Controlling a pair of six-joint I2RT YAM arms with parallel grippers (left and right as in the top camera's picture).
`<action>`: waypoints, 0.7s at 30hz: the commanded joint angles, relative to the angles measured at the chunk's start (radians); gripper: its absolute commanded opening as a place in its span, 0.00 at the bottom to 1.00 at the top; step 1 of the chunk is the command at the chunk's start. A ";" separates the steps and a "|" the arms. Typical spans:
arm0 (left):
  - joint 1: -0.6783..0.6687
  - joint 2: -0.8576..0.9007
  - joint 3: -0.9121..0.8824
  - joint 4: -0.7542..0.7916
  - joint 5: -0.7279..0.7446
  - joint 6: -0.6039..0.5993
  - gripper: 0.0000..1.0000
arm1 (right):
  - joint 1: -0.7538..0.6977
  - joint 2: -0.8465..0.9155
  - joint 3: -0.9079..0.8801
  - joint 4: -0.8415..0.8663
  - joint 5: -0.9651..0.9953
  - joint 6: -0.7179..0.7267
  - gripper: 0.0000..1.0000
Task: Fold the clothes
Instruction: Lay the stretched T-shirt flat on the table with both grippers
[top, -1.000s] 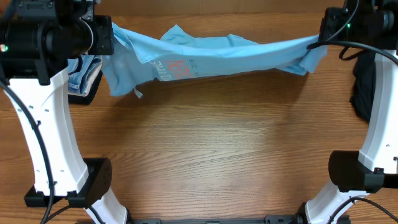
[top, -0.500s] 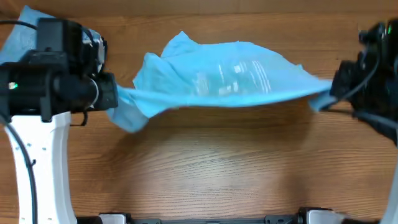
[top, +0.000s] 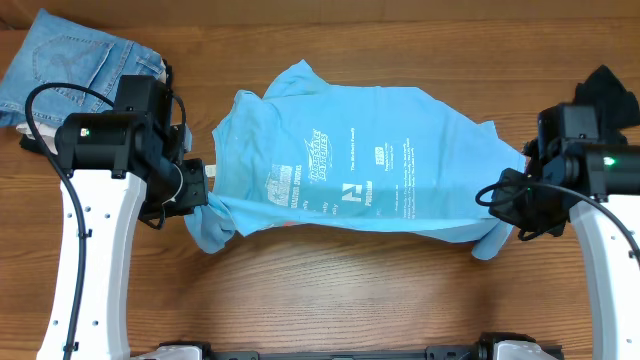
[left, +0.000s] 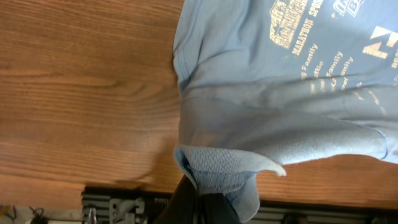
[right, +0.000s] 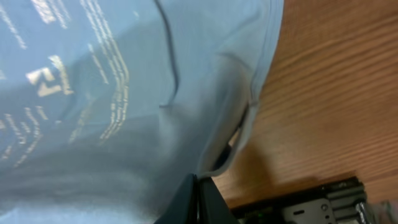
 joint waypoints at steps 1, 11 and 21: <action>-0.014 -0.016 -0.045 0.055 0.007 -0.033 0.04 | -0.006 -0.022 -0.092 0.056 0.006 0.053 0.04; -0.129 -0.013 -0.267 0.335 0.018 -0.100 0.04 | -0.006 -0.007 -0.207 0.264 -0.005 0.077 0.04; -0.129 0.011 -0.405 0.719 -0.076 -0.099 0.04 | -0.006 0.180 -0.208 0.514 0.010 0.050 0.04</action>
